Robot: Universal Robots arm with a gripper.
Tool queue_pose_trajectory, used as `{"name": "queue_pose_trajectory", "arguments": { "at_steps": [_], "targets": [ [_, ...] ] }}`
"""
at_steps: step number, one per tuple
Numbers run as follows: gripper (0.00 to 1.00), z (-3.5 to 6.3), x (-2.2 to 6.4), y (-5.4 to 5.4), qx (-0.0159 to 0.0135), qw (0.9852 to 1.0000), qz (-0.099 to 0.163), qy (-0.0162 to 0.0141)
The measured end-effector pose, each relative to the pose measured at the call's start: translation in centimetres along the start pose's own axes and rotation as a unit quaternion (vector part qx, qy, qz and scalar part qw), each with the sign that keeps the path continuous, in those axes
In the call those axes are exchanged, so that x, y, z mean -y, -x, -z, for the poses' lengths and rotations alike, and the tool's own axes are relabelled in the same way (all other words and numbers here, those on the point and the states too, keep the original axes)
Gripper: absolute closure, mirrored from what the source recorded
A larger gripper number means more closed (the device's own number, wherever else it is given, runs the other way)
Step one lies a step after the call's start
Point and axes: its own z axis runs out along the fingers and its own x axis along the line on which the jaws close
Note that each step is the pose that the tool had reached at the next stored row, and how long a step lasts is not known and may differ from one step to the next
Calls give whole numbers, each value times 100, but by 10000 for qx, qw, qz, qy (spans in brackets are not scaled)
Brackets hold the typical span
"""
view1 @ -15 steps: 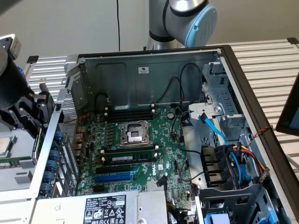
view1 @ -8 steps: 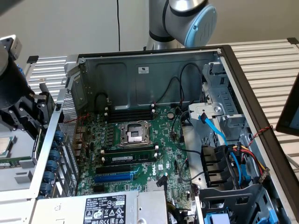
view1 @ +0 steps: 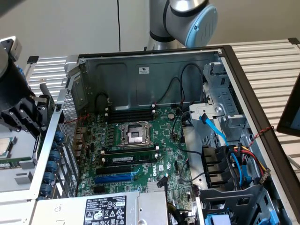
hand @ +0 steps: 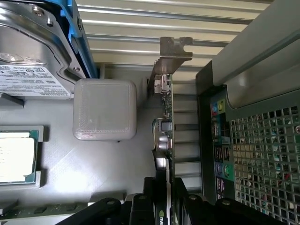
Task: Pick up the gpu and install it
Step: 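Pick up the gpu and move the gpu toward the slot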
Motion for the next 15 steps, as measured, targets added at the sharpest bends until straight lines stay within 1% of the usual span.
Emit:
{"name": "queue_pose_trajectory", "arguments": {
  "at_steps": [2, 4, 6, 9, 11, 13, 15],
  "targets": [
    [71, -11, 9, -2, 13, 10000, -3, 30],
    [71, -23, 18, -4, 21, 10000, -8, 72],
    [71, -38, 24, -7, 24, 9999, -16, 125],
    [71, -56, 32, -9, 24, 9998, -32, 216],
    [71, -56, 40, -9, 22, 9997, -38, 249],
    [71, -53, 58, -9, 22, 9996, -42, 267],
    [71, -52, 73, -8, 23, 9996, -47, 277]
  ]
}}
